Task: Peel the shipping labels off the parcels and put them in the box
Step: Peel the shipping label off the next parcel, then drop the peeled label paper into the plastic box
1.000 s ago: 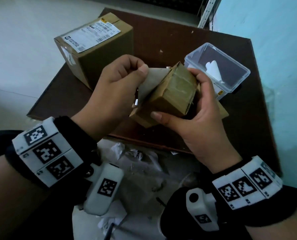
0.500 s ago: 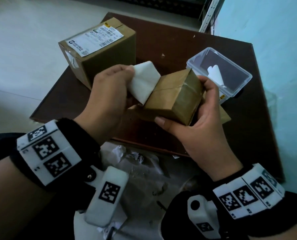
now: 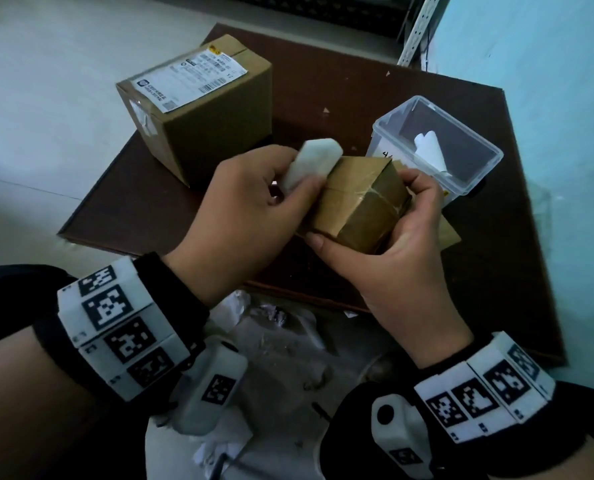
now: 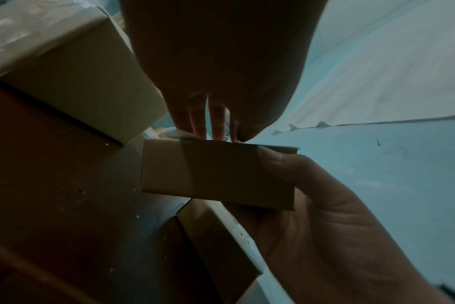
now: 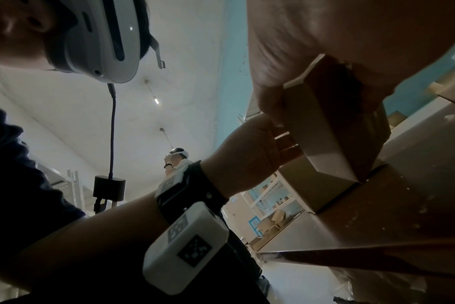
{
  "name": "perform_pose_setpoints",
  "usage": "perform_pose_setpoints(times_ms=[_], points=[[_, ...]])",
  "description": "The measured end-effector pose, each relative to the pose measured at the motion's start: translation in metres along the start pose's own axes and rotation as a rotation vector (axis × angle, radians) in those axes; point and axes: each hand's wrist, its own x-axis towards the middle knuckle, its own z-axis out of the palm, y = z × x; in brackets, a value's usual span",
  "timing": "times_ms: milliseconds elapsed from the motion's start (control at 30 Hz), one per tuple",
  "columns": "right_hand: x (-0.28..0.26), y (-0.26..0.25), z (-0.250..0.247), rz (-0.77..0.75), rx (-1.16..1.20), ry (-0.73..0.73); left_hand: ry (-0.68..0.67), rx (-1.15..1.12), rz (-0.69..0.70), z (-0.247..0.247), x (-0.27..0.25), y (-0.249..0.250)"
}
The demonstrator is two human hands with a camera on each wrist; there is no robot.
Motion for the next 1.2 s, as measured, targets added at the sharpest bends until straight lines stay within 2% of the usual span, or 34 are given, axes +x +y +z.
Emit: perform_pose_setpoints(times_ms=[33,133,167,233,300,400,467,533,633,733,867,967,1100,1200], points=[[0.0,-0.001,0.0,-0.001,-0.003,0.004,0.022,-0.081,-0.102,-0.001,0.002,0.002],[0.0,-0.007,-0.002,0.014,0.003,-0.002,0.124,-0.659,-0.663,-0.002,0.013,0.01],[0.001,-0.009,-0.003,0.014,-0.005,-0.01,0.145,-0.793,-0.801,-0.003,0.017,0.009],[0.001,-0.011,-0.003,0.019,-0.013,-0.011,0.142,-0.909,-0.907,-0.004,0.022,0.003],[0.001,-0.012,-0.003,0.032,-0.006,0.007,0.188,-1.064,-0.877,-0.009,0.027,-0.002],[0.006,-0.012,-0.009,0.052,-0.002,0.052,0.48,-1.389,-0.774,-0.027,0.038,-0.01],[0.01,-0.012,-0.013,0.073,-0.059,0.032,0.632,-1.438,-0.683,-0.037,0.042,-0.014],[0.009,-0.011,-0.011,0.08,-0.139,-0.018,0.667,-1.412,-0.615,-0.038,0.042,-0.015],[0.001,-0.007,-0.001,0.061,-0.249,-0.034,0.593,-1.294,-0.62,-0.027,0.036,-0.005],[-0.006,-0.001,0.007,0.102,-0.273,-0.032,0.539,-1.045,-0.619,-0.011,0.028,0.004],[-0.008,0.004,0.011,0.239,-0.461,-0.093,0.441,-0.761,-0.367,0.001,0.018,0.001],[-0.008,0.006,0.011,0.342,-0.572,-0.126,0.37,-0.657,-0.174,0.004,0.011,0.002],[0.0,0.006,0.007,0.408,-0.391,-0.14,0.277,-0.291,0.059,0.01,0.001,0.001],[0.004,0.001,0.006,0.335,-0.382,-0.069,0.213,-0.18,0.131,0.015,-0.002,-0.006]])
